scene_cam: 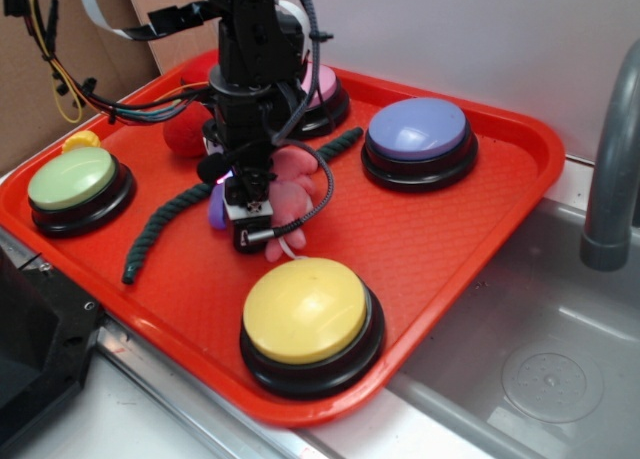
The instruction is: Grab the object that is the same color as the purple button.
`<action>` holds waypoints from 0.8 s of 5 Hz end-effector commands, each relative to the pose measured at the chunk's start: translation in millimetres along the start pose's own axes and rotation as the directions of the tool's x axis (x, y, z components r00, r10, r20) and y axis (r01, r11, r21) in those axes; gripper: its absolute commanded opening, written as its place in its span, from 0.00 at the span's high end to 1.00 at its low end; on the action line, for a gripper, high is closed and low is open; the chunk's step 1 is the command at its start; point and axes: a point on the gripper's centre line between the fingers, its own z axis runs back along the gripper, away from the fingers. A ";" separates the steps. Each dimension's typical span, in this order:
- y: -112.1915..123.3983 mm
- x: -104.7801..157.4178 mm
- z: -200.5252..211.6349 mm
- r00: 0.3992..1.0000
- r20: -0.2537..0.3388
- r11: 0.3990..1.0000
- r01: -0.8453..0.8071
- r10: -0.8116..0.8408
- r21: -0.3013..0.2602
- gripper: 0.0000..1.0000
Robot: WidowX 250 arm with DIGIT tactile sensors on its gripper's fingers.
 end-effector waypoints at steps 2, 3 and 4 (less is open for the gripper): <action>11.2 -11.5 10.2 0.989 -0.094 0.983 -0.128 0.116 -0.132 1.00; 16.9 -22.6 40.0 0.985 -0.028 0.979 -0.173 0.171 -0.106 1.00; 26.3 -34.6 76.8 0.973 0.069 0.971 -0.213 0.221 -0.112 1.00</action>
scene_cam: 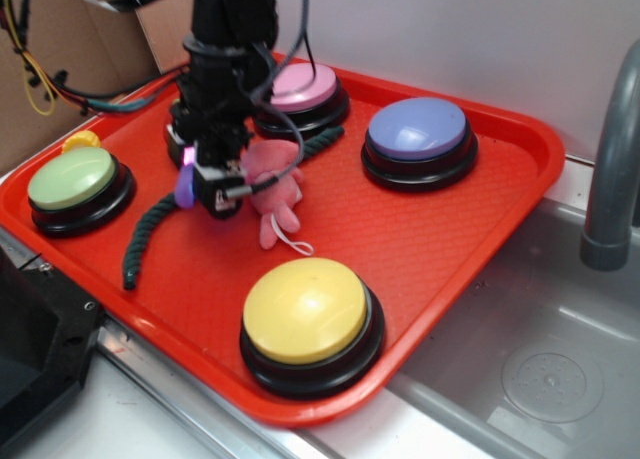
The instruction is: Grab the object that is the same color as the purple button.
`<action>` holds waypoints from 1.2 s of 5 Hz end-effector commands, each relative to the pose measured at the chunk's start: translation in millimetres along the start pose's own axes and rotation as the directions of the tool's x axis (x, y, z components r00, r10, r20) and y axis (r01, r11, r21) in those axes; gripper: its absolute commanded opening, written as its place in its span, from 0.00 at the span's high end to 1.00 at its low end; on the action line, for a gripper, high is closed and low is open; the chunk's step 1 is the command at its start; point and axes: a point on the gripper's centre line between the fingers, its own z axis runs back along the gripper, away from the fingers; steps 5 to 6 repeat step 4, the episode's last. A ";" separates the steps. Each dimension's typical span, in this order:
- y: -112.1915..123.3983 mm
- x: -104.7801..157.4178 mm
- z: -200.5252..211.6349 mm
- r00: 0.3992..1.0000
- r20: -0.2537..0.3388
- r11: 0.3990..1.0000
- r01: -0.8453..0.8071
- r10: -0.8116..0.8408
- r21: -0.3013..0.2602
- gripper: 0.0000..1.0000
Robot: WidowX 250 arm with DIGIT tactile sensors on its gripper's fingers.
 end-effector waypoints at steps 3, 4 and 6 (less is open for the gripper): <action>3.6 -37.9 122.8 0.932 0.338 0.991 -0.137 0.129 0.000 1.00; 5.2 -29.0 116.4 0.936 0.330 0.990 -0.139 0.120 0.035 1.00; 5.2 -29.0 116.4 0.936 0.330 0.990 -0.139 0.120 0.035 1.00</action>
